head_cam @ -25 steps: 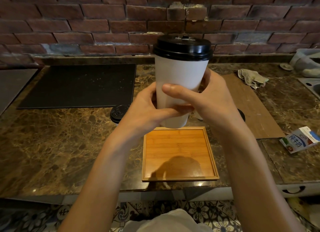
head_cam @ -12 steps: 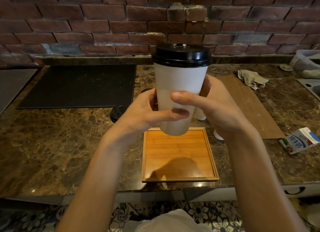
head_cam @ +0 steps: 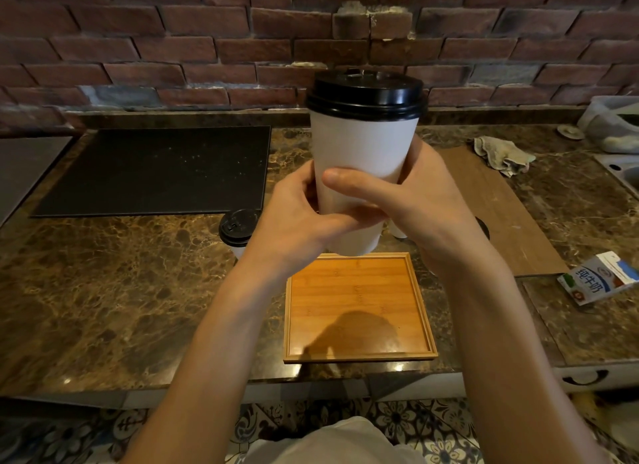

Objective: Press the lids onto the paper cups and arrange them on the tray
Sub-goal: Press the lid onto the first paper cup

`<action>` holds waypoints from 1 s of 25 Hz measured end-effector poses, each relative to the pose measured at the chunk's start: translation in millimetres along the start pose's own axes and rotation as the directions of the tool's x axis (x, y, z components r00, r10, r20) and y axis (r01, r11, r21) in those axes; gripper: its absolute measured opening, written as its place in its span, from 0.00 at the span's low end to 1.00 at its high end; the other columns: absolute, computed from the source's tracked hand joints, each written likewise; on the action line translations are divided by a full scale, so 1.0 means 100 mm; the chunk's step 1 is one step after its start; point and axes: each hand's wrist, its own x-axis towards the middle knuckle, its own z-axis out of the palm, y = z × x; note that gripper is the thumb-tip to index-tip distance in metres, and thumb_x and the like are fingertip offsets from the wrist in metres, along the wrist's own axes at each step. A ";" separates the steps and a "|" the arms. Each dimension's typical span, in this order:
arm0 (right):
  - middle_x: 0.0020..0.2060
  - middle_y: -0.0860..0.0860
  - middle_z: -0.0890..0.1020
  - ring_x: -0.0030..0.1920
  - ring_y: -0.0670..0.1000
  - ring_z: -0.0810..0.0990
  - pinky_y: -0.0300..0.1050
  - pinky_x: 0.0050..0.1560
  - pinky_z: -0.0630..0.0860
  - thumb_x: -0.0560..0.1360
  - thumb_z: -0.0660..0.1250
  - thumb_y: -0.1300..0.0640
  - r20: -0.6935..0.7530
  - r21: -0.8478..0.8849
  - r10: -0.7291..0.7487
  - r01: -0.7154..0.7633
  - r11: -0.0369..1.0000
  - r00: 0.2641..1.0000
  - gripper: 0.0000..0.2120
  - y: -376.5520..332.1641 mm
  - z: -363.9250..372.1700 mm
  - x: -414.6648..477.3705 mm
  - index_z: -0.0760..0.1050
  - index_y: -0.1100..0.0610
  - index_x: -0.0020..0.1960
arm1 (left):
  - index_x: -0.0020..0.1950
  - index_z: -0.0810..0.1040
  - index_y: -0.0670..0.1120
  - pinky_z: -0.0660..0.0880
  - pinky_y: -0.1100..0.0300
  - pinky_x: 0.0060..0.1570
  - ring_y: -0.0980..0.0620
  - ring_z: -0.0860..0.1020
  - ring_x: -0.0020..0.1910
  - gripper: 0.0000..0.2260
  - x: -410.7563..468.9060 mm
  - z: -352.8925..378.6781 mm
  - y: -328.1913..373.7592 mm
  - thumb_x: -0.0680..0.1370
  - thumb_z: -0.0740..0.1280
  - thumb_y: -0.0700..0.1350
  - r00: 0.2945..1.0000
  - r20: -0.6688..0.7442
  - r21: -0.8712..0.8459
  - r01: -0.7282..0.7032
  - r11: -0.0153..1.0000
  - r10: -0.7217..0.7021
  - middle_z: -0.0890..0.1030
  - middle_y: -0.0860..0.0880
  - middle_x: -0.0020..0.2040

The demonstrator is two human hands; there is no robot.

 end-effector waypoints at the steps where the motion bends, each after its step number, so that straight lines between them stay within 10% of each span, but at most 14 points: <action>1: 0.56 0.49 0.79 0.54 0.46 0.81 0.41 0.47 0.82 0.65 0.79 0.51 -0.029 -0.008 -0.003 0.003 1.000 1.000 0.34 0.01 0.03 0.00 0.69 0.53 0.67 | 0.52 0.74 0.56 0.75 0.74 0.38 0.66 0.81 0.46 0.20 0.00 0.01 -0.01 0.66 0.77 0.41 1.000 -0.016 -0.002 -0.003 1.000 0.003 0.82 0.64 0.44; 7: 0.56 0.48 0.78 0.55 0.46 0.79 0.45 0.50 0.82 0.65 0.79 0.49 -0.154 -0.049 -0.026 0.019 0.999 0.988 0.35 0.06 0.14 -0.02 0.68 0.52 0.67 | 0.52 0.74 0.54 0.76 0.74 0.38 0.65 0.81 0.45 0.21 0.03 0.02 -0.10 0.65 0.77 0.40 0.998 -0.057 0.027 0.022 0.999 -0.020 0.81 0.58 0.44; 15: 0.56 0.48 0.79 0.54 0.45 0.80 0.41 0.48 0.82 0.65 0.79 0.50 -0.087 -0.036 -0.044 0.041 0.998 0.995 0.35 0.04 0.05 0.02 0.69 0.54 0.68 | 0.51 0.74 0.58 0.75 0.75 0.36 0.68 0.80 0.46 0.20 0.01 -0.03 -0.06 0.68 0.77 0.40 0.999 0.022 0.013 0.023 1.000 -0.023 0.81 0.67 0.42; 25: 0.52 0.50 0.82 0.53 0.49 0.83 0.42 0.46 0.81 0.64 0.76 0.53 0.069 0.102 -0.027 0.019 0.995 0.997 0.28 0.09 -0.05 0.03 0.73 0.55 0.63 | 0.58 0.77 0.52 0.78 0.66 0.43 0.57 0.81 0.51 0.22 -0.01 -0.09 -0.02 0.65 0.77 0.46 0.986 0.130 -0.004 0.103 0.995 -0.101 0.83 0.56 0.50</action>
